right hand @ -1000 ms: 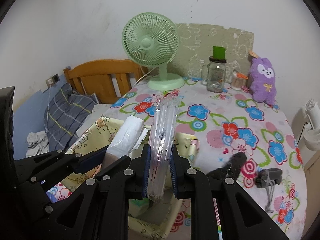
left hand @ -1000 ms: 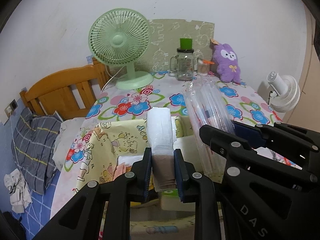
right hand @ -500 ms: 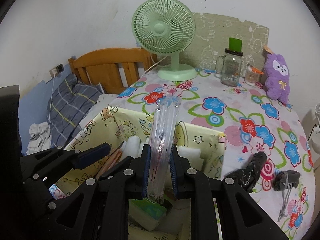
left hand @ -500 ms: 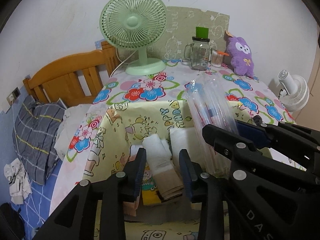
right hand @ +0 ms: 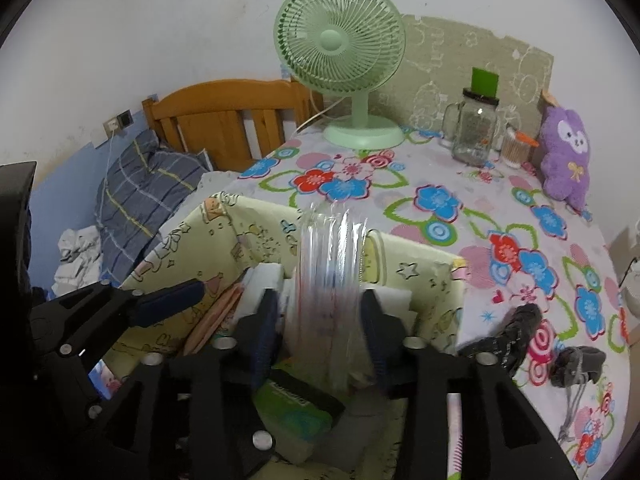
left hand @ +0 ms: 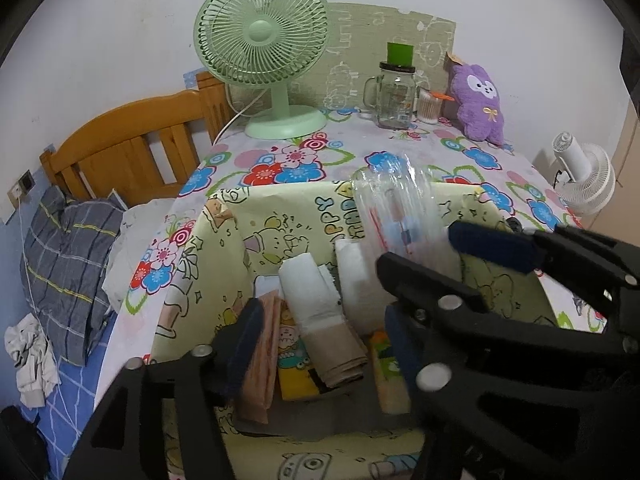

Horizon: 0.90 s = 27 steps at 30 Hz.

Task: Organize soft objects
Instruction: 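Lower the white towel with the left tool while the right tool lowers the clear packet into the box, then open both tools to release the towel and clear packet into the box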

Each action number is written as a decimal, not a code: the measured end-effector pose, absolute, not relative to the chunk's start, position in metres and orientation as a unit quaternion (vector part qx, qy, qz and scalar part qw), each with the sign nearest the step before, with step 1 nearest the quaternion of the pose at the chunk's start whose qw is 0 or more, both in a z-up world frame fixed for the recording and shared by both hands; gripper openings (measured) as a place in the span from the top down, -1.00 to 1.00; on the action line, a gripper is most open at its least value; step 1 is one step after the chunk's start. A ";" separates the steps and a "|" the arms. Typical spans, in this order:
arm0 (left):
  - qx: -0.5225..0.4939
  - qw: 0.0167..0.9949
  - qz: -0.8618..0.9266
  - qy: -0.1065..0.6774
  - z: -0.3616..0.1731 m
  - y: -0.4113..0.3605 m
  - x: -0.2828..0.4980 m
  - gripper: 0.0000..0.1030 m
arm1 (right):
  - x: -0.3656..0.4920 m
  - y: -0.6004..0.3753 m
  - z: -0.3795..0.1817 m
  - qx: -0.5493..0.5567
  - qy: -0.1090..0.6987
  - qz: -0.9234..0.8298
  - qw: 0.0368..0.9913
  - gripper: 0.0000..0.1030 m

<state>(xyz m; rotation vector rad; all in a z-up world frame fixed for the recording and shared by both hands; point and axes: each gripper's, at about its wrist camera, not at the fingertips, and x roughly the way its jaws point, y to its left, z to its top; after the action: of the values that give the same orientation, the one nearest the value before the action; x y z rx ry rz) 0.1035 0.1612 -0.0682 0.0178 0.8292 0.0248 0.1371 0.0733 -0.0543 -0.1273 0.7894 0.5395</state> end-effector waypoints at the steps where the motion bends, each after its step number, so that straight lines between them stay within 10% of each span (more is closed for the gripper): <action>1: 0.009 0.915 0.012 0.402 -0.067 0.160 0.103 -0.48 | 0.136 0.072 -0.053 -0.062 0.377 0.259 0.887 -0.16; 27: 0.010 0.930 0.003 0.367 -0.040 0.129 0.076 -0.99 | 0.113 0.026 -0.026 -0.043 0.341 0.202 0.917 -0.90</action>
<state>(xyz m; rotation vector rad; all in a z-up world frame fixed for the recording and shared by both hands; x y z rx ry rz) 0.0765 0.1295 -0.0399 0.0196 0.7516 0.0063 0.1126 0.0260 -0.0259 -0.0887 0.7022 0.4157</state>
